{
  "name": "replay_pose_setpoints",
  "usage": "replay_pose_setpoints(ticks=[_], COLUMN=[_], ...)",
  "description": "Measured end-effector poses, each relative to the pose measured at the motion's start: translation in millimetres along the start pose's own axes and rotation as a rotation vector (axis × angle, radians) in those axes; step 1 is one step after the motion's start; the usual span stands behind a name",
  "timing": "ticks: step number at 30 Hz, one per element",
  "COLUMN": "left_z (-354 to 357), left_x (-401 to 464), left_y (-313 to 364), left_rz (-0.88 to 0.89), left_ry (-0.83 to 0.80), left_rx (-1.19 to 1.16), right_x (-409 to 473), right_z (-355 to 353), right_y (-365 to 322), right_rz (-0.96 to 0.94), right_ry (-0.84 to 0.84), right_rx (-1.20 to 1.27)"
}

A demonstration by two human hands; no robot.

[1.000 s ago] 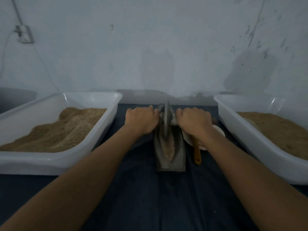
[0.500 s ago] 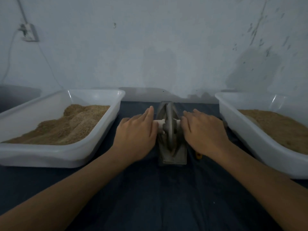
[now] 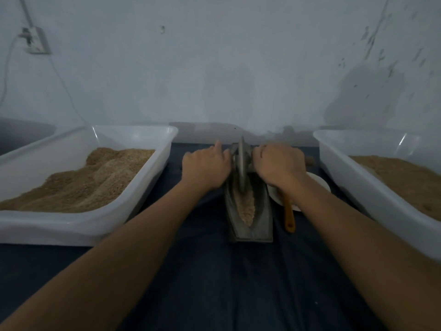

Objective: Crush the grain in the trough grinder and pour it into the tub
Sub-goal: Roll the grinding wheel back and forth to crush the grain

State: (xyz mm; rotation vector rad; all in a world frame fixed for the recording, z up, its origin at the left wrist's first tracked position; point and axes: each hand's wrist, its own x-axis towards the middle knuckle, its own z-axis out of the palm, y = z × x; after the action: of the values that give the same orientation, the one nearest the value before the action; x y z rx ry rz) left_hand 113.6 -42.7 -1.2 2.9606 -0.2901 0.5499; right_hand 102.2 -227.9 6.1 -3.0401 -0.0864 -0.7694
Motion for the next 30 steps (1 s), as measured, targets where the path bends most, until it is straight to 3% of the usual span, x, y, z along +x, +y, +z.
replay_pose_setpoints(ticks=[8, 11, 16, 19, 22, 27, 30], left_z=[-23.7, -13.7, 4.9, 5.0, 6.1, -22.6, -29.1], left_x=[-90.9, -47.2, 42.3, 44.4, 0.1, -88.8, -100.6], left_y=[-6.7, -1.4, 6.1, 0.4, -5.4, -12.0, -12.1], left_rz=[0.181, 0.141, -0.077, -0.044, 0.039, 0.226, 0.223], left_ry=[0.150, 0.066, -0.034, -0.080, -0.006, 0.086, 0.043], left_rx=[-0.063, -0.050, -0.018, 0.010, 0.036, -0.061, -0.109], right_x=[-91.7, -62.9, 35.3, 45.5, 5.2, -84.0, -92.7], right_z=[-30.8, -17.3, 5.6, 4.7, -5.4, -29.8, -37.2], right_y=[2.4, 2.8, 5.3, 3.0, -3.6, 0.6, -0.7], right_rz=[-0.091, -0.046, -0.049, -0.067, -0.121, -0.175, -0.198], right_ry=[0.183, 0.102, -0.119, -0.160, 0.003, 0.205, 0.258], right_rx=[0.153, 0.173, -0.087, -0.130, -0.138, 0.090, 0.070])
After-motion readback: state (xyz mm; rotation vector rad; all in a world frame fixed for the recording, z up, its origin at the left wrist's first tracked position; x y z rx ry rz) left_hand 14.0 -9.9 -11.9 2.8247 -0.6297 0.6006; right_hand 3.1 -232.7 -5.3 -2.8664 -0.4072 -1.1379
